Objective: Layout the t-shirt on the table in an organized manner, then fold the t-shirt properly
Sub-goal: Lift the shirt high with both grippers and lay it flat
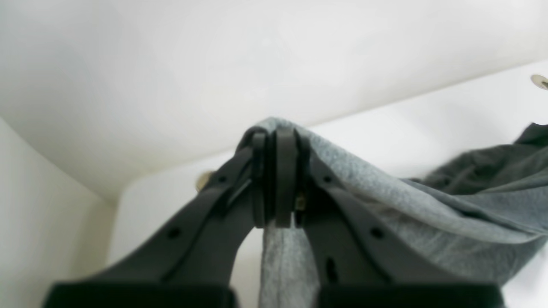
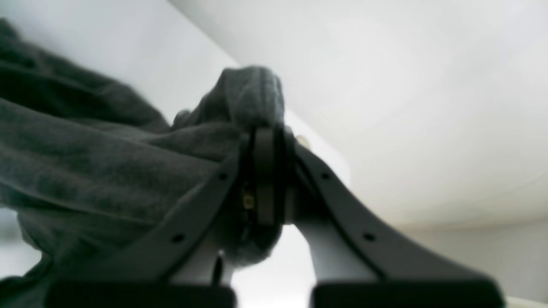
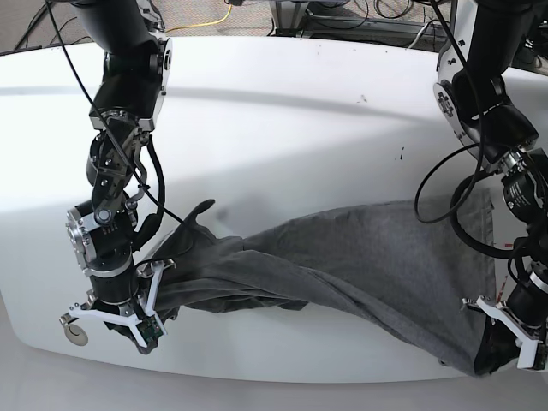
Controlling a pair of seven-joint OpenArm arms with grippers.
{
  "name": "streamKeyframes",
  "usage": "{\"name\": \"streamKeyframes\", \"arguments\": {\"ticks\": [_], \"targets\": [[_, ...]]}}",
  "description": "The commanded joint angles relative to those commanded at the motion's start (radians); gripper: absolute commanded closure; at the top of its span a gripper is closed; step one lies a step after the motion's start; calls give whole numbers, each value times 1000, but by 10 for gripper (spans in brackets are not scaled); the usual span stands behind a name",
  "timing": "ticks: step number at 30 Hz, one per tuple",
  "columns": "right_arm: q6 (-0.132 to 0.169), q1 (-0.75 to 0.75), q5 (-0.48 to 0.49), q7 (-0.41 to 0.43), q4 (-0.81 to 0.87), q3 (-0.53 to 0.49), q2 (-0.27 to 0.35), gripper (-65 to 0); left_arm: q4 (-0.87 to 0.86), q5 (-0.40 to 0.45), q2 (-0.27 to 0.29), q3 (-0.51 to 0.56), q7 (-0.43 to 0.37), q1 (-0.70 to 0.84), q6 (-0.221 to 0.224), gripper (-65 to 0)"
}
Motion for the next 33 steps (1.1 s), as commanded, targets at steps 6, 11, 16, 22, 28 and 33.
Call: {"name": "streamKeyframes", "arguments": {"ticks": [6, 11, 16, 22, 28, 33], "targets": [[0, 115, 2, 0, -5, -29, 40, -2, -61, 3, 11, -92, 44, -158, 0, -10], [2, 207, 2, 0, -31, -35, 64, -2, -104, 20, 41, -112, 52, -290, 0, -11], [37, 273, 2, -3, -49, -35, 87, -2, -121, 44, 44, -110, 66, -391, 0, -13], [57, 292, 2, -87, -40, -35, 91, -22, -146, 44, 101, -107, 100, -433, 0, -13], [103, 236, 0, -166, 25, -34, 89, -25, -107, 44, 137, -107, 127, -367, 0, -13], [105, 126, -2, -187, 92, -32, 83, -24, -77, 40, 137, -107, 127, -252, -2, -13]]}}
